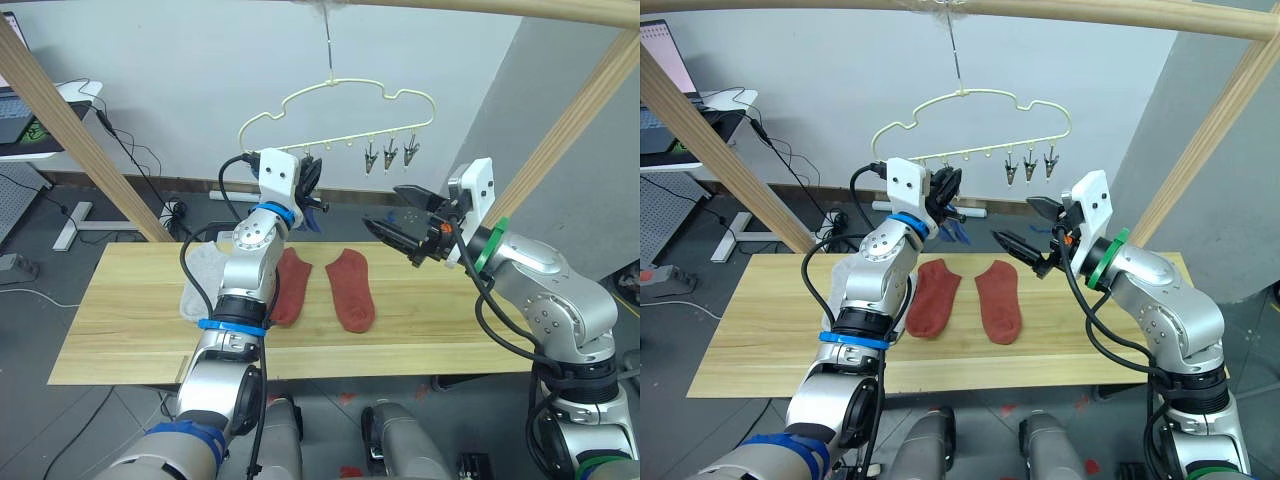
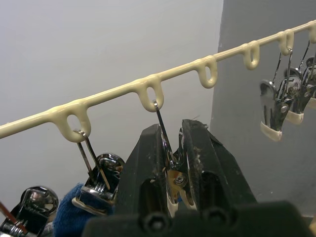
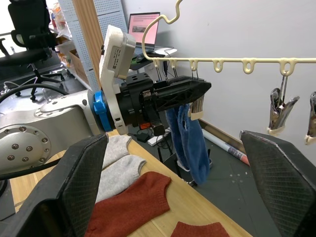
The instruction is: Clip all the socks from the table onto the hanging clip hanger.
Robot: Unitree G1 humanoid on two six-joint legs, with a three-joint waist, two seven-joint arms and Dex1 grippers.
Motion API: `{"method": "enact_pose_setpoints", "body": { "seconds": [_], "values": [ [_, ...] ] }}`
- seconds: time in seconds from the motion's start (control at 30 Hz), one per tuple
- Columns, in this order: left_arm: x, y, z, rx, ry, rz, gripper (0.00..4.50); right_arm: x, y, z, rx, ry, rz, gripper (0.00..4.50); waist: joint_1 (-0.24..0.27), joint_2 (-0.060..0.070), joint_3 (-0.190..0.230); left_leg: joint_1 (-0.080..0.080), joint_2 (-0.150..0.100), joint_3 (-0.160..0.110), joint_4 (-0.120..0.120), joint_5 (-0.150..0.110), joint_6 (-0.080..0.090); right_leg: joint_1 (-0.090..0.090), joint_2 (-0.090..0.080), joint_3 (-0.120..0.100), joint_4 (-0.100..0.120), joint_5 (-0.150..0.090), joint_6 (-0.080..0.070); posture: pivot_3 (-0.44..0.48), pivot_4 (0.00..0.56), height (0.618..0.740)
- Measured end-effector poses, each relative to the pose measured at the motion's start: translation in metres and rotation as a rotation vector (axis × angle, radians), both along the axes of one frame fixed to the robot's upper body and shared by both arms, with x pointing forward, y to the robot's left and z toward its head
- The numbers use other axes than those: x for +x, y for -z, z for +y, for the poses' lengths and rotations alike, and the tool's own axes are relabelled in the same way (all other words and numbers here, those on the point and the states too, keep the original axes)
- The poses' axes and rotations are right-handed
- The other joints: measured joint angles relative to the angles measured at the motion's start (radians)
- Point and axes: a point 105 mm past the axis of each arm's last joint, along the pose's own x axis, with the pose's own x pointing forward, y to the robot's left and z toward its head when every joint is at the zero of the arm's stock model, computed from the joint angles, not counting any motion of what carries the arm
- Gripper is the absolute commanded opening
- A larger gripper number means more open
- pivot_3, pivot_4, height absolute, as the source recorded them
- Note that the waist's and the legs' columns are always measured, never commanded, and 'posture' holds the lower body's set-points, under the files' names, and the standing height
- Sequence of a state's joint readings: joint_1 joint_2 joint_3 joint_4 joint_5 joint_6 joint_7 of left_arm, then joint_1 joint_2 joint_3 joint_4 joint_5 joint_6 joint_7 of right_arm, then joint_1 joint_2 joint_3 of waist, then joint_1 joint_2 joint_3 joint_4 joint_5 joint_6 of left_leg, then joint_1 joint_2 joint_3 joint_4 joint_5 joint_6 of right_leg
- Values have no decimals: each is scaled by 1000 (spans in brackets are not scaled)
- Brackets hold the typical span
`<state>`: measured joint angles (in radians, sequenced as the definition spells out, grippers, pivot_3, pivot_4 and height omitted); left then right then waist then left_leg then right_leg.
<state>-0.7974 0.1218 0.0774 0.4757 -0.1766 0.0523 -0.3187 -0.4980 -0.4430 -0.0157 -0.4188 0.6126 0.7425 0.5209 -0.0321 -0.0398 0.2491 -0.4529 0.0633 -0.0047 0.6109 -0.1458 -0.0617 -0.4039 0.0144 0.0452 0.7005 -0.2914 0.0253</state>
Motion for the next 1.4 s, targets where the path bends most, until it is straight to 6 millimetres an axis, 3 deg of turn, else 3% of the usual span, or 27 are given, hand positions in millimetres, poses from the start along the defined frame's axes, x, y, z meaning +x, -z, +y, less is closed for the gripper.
{"method": "enact_pose_setpoints", "body": {
  "seconds": [0.13, 0.37, 0.57, 0.67, 0.8, 0.9, 1.23, 1.27, 1.4],
  "values": [
    [0, 0, 0, -4, 3, 10, 323, 3, 11, 4, -49, 23, 15, 4500, 0, 0, 0, 0, 0, 0, 0, 0, 0, 0, 0, 0, 0, 0, 0, -49, 190, 740],
    [-7, -7, 11, -119, 86, 154, 323, 48, 117, 23, -276, 161, 263, 4500, -7, 0, 0, 1, 0, 0, 1, 0, 0, -1, 0, 0, 4, 0, 0, -9, 191, 740],
    [-23, -10, 34, -385, 235, 398, 323, 83, 154, 45, -395, 189, 316, 4500, -10, 0, 0, 2, 0, -2, 2, 1, 0, -1, 0, -1, 8, 0, 0, 32, 192, 740],
    [-33, -15, 41, -457, 291, 454, 323, 89, 170, 53, -420, 189, 347, 4500, -5, 0, 0, 2, 0, -3, 2, 1, 0, -1, 0, -2, 9, 0, 0, 43, 191, 740],
    [-44, -17, 45, -524, 343, 501, 323, 81, 206, 63, -469, 180, 416, 4500, 2, 0, 0, 2, 0, -3, 2, 1, 0, -1, -1, -2, 8, 0, 0, 56, 186, 740],
    [-49, -18, 45, -529, 347, 511, 323, 83, 207, 62, -473, 185, 407, 3642, 3, -1, -1, 3, 0, -3, 2, 1, -1, 0, -1, -2, 11, 0, 0, 60, 188, 740],
    [-49, -16, 47, -541, 324, 514, 323, 78, 213, 49, -464, 160, 400, 190, 2, -2, -3, 4, 0, -6, 2, 3, -3, 0, 0, -3, 13, 1, -1, 57, 175, 740],
    [-49, -16, 47, -543, 328, 514, 323, 77, 213, 48, -467, 156, 396, 16, 3, -2, -3, 4, 0, -6, 2, 3, -3, 0, 0, -3, 13, 1, -1, 53, 171, 740],
    [-49, -17, 46, -545, 329, 515, 323, 70, 215, 38, -483, 138, 359, 16, 3, -2, -3, 4, 0, -6, 2, 3, -3, 0, 0, -3, 13, 1, -1, 53, 171, 740]
  ]
}}
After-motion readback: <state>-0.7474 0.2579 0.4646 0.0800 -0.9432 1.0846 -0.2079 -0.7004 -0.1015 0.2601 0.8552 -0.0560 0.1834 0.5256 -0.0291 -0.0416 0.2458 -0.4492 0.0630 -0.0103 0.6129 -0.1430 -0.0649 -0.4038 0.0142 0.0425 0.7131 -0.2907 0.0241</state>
